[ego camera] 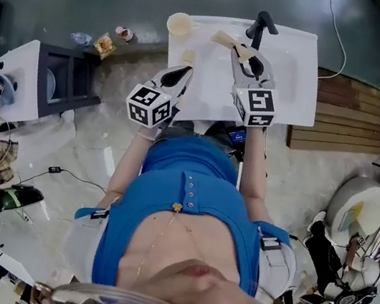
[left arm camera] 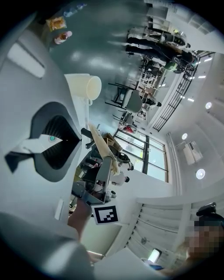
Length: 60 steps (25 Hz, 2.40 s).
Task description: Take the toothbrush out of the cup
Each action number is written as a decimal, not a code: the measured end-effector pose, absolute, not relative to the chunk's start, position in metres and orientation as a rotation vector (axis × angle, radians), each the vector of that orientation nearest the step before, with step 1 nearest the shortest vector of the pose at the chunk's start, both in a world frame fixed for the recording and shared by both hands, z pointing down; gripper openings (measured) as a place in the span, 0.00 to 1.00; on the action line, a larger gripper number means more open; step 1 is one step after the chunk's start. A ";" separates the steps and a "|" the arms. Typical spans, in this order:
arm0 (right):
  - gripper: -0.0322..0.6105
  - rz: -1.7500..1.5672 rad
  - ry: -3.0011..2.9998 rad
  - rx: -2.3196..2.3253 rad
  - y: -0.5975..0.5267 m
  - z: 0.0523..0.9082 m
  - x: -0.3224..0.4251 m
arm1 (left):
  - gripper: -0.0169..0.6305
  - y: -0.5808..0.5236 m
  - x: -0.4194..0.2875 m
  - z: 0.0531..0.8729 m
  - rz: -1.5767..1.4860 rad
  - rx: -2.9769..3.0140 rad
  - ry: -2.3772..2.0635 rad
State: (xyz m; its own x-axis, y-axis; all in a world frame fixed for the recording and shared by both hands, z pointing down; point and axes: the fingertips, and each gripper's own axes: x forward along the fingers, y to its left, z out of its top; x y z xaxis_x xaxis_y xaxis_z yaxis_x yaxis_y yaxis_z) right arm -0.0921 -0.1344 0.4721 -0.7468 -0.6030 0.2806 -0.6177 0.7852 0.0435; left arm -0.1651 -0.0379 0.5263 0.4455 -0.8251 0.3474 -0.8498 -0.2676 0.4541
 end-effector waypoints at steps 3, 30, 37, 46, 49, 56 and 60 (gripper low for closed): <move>0.17 0.079 -2.704 0.932 -0.139 0.469 -0.076 | 0.03 -0.047 -0.147 0.524 0.054 2.115 -1.393; 0.16 0.125 -2.790 0.885 -0.178 0.459 0.048 | 0.03 -0.107 -0.033 0.506 0.053 2.139 -1.413; 0.16 0.125 -2.784 0.903 -0.191 0.459 0.078 | 0.03 -0.113 -0.015 0.507 0.055 2.128 -1.433; 0.16 0.117 -2.689 1.020 -0.216 0.478 0.132 | 0.03 -0.118 0.011 0.512 0.039 2.106 -1.449; 0.16 0.080 -2.636 1.056 -0.224 0.484 0.152 | 0.03 -0.120 0.022 0.511 0.039 2.104 -1.453; 0.16 0.099 -2.536 1.161 -0.241 0.505 0.194 | 0.03 -0.120 0.037 0.514 0.050 2.089 -1.463; 0.16 0.112 -2.473 1.215 -0.251 0.523 0.217 | 0.03 -0.121 0.044 0.518 0.057 2.076 -1.469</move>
State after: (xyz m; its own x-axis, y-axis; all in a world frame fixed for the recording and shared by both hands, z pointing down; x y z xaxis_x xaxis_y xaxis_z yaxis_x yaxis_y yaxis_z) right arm 0.2171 -0.2511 0.5228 -0.5531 -0.7464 0.3702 -0.7769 0.6225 0.0945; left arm 0.0439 -0.1207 0.5181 0.3900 -0.8484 0.3581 -0.8734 -0.2176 0.4357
